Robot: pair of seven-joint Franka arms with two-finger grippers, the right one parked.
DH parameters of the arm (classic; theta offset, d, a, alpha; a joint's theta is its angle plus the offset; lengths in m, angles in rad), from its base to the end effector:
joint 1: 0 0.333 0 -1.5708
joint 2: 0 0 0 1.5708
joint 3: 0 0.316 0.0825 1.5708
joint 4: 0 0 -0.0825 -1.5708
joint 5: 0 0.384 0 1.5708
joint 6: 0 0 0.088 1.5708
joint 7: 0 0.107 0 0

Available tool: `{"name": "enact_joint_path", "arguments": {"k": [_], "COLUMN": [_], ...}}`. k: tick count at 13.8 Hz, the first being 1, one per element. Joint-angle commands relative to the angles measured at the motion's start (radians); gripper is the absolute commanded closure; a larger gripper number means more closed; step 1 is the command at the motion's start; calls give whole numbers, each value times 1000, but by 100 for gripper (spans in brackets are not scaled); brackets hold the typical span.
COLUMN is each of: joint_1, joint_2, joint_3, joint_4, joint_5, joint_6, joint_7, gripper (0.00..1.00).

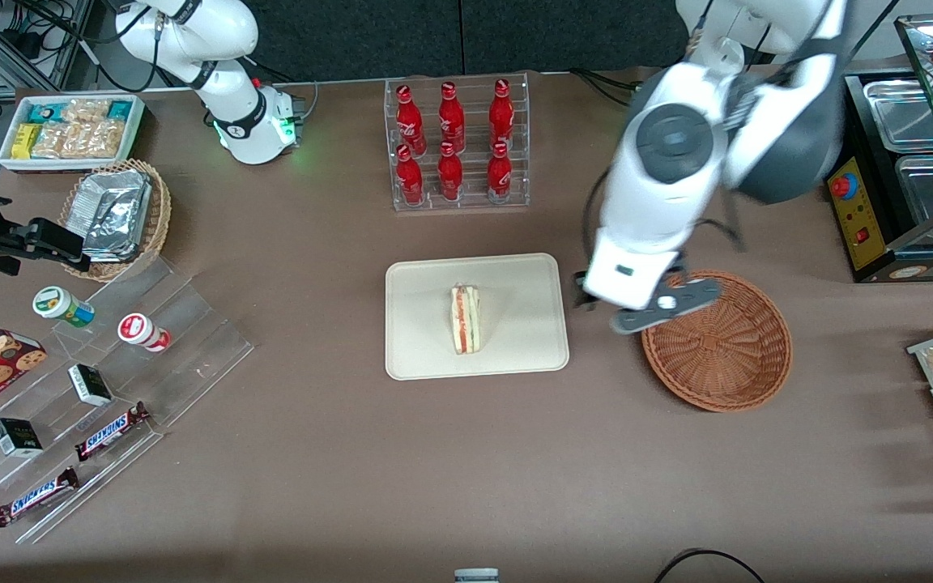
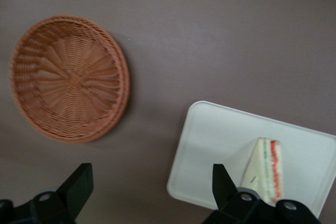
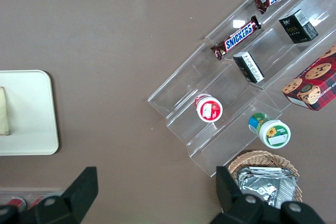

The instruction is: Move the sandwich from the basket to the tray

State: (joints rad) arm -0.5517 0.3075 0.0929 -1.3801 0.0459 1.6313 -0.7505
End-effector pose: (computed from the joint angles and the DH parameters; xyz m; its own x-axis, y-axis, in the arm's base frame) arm 0.5783 -0.2899 0.5356 0.9600 0.2798 0.0099 0.2796 -0.9558 -0.0914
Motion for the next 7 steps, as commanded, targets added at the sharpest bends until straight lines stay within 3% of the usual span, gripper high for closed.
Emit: {"name": "enact_joint_path", "arguments": {"k": [1,7], "joint_1": [91,294], "joint_2": [-71,-210], "joint_3": [-10,-9], "joint_4": [-27,-137], "joint_5": [-29,-32], "joint_6": [-73,-123], "joint_7": [168,537], "gripper": [0,0]}}
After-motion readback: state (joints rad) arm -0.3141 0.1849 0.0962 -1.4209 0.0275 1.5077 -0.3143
